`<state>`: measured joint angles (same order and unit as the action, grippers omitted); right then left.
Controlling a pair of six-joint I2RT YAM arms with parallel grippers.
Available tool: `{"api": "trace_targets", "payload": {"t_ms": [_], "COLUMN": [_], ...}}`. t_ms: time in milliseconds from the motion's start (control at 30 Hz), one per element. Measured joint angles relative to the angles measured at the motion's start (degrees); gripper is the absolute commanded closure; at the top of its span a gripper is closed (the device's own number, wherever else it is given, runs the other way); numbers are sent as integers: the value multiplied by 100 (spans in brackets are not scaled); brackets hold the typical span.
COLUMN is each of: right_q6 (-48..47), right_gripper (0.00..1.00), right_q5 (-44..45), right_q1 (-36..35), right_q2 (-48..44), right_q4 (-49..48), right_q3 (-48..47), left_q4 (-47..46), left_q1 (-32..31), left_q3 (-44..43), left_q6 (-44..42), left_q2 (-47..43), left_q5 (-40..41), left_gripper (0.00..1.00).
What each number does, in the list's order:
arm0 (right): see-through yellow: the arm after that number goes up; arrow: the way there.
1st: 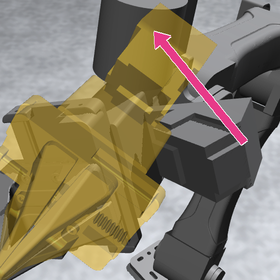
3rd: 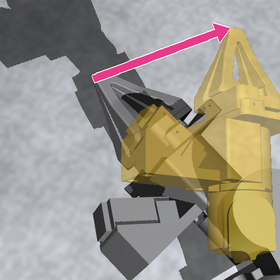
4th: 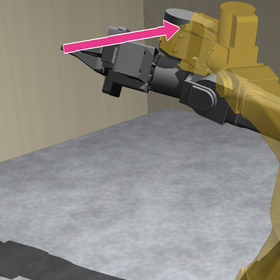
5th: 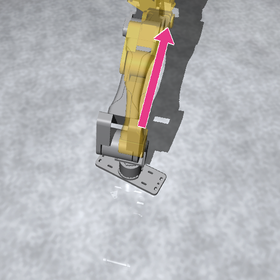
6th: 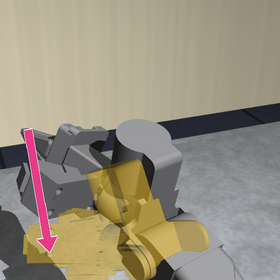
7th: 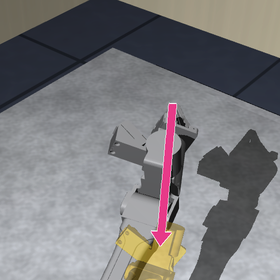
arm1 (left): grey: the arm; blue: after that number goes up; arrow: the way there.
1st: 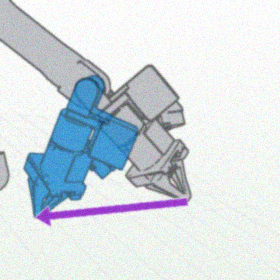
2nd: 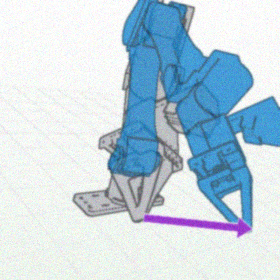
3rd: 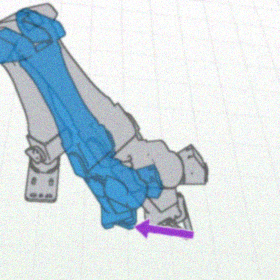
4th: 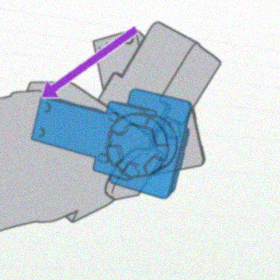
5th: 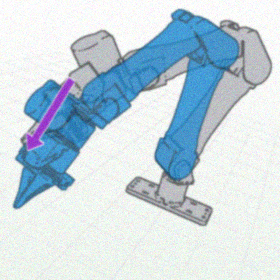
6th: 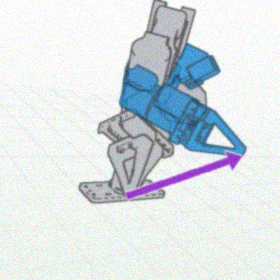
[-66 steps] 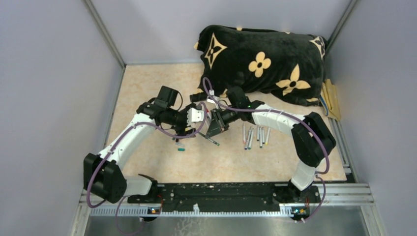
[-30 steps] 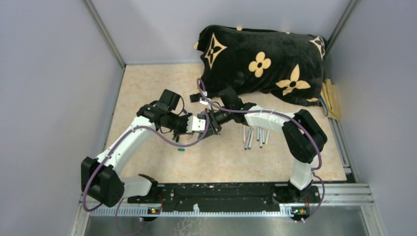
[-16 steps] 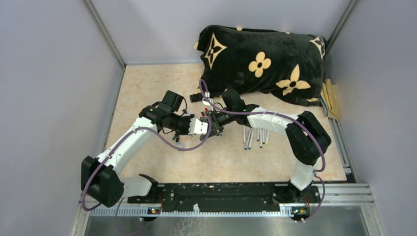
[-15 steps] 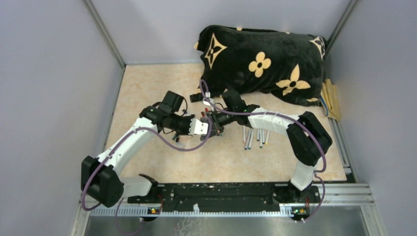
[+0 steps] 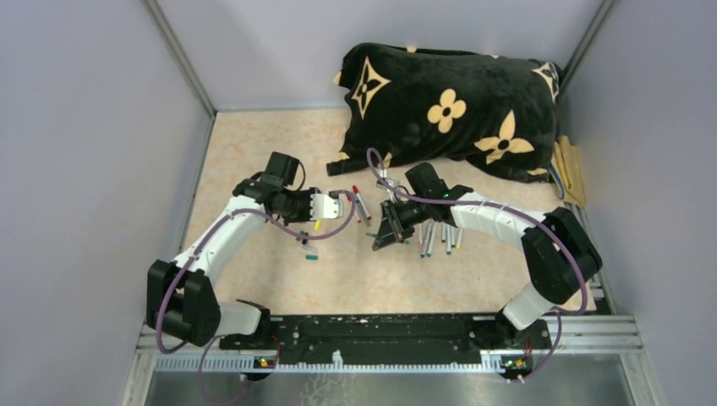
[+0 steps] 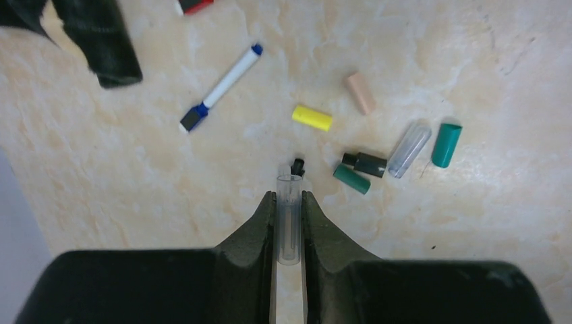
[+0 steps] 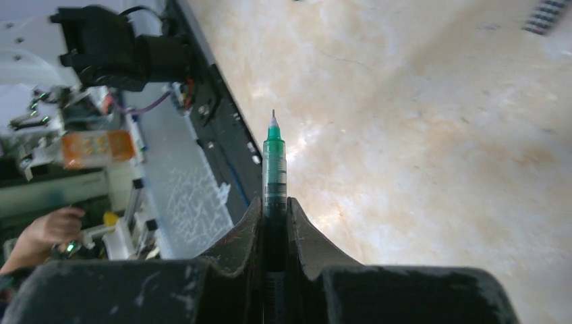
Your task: Open the pen caps
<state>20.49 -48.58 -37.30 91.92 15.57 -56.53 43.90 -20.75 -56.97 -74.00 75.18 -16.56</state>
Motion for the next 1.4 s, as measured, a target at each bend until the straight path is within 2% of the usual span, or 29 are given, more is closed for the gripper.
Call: {"api": "trace_targets", "payload": {"t_ms": [100, 333, 467, 633, 800, 933, 1100, 1233, 1400], "right_q6": [0, 433, 754, 957, 1113, 1198, 1235, 1233, 1222], "right_gripper": [100, 100, 100, 100, 97, 79, 68, 67, 77], "right_q5": [643, 3206, 4472, 5571, 6170, 6417, 6561, 6636, 6697], "right_q1": [11, 7, -125, -400, -494, -496, -496, -496, -496], "right_q2": [-210, -518, -479, -122, 227, 352, 363, 363, 363], "right_q4": [199, -151, -448, -732, -881, -920, -975, -1005, -992], "right_q3": [39, 188, 439, 446, 446, 448, 527, 632, 710], "left_q4": [-44, -372, -549, -778, -975, -1058, -1115, -1172, -1180], "left_q1": [354, 846, 1019, 1106, 1106, 1106, 1106, 1106, 1106], "left_q3": [-13, -22, -22, 9, 118, 262, 348, 356, 356], "left_q6": [57, 804, 1217, 1539, 1707, 1775, 1788, 1786, 1784], "left_q2": [155, 691, 1001, 1102, 1123, 1226, 1342, 1399, 1436], "left_q5": [-72, -675, -916, -1043, -1113, -1115, -1115, -1117, -1141], "left_gripper": [100, 100, 100, 100, 100, 100, 97, 93, 84]}}
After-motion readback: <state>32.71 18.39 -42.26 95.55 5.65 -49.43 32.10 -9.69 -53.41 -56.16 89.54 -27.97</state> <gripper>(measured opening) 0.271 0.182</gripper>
